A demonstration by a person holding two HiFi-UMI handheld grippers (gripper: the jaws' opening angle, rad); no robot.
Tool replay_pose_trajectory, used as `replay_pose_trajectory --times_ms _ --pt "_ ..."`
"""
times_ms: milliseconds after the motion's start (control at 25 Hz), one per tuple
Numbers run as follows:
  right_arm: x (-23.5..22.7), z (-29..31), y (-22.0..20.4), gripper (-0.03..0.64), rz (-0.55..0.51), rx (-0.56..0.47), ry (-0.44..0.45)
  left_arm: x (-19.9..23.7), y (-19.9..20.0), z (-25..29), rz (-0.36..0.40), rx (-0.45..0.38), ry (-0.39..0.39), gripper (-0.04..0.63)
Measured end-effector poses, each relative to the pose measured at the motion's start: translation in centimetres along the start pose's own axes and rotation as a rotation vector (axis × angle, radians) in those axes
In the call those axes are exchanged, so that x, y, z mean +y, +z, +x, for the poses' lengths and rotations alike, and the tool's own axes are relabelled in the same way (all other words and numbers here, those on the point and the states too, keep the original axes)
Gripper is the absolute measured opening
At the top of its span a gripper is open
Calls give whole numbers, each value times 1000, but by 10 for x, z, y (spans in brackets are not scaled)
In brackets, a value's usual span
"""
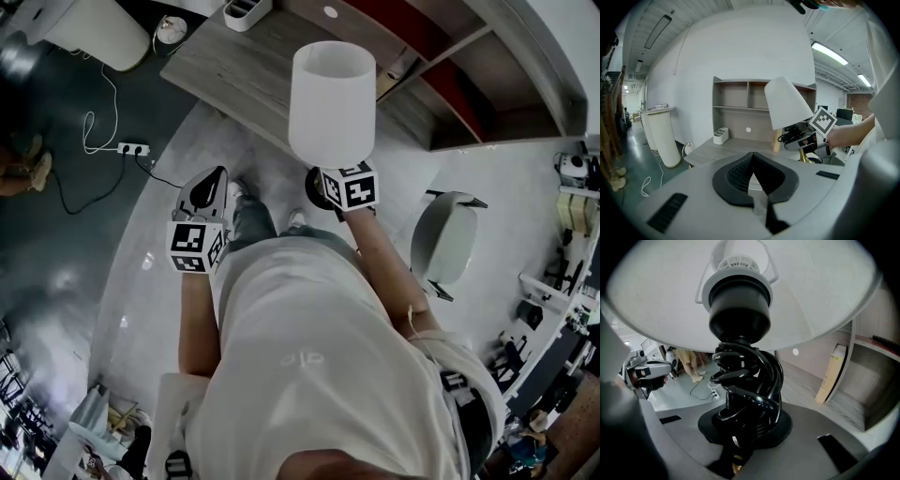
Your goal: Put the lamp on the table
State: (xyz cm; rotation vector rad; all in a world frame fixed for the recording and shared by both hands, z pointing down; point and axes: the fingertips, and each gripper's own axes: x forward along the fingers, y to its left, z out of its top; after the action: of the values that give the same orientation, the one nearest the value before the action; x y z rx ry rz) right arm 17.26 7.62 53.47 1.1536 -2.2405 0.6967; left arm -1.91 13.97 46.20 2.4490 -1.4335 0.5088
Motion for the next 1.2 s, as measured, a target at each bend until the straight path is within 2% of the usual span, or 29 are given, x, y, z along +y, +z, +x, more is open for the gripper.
replay_pose_trajectory --times_ms 320,760,1000,1200 --pt "-10 48 30 72 37 7 -73 67 16 40 -1 4 -67 15" --pt "-32 116 67 72 88 9 -221 147 36 73 79 25 -184 15" --pt "-42 147 87 72 95 -5 -279 180 37 78 104 52 -210 15" --pt "-53 172 103 72 72 -16 -277 194 42 82 97 55 -193 15"
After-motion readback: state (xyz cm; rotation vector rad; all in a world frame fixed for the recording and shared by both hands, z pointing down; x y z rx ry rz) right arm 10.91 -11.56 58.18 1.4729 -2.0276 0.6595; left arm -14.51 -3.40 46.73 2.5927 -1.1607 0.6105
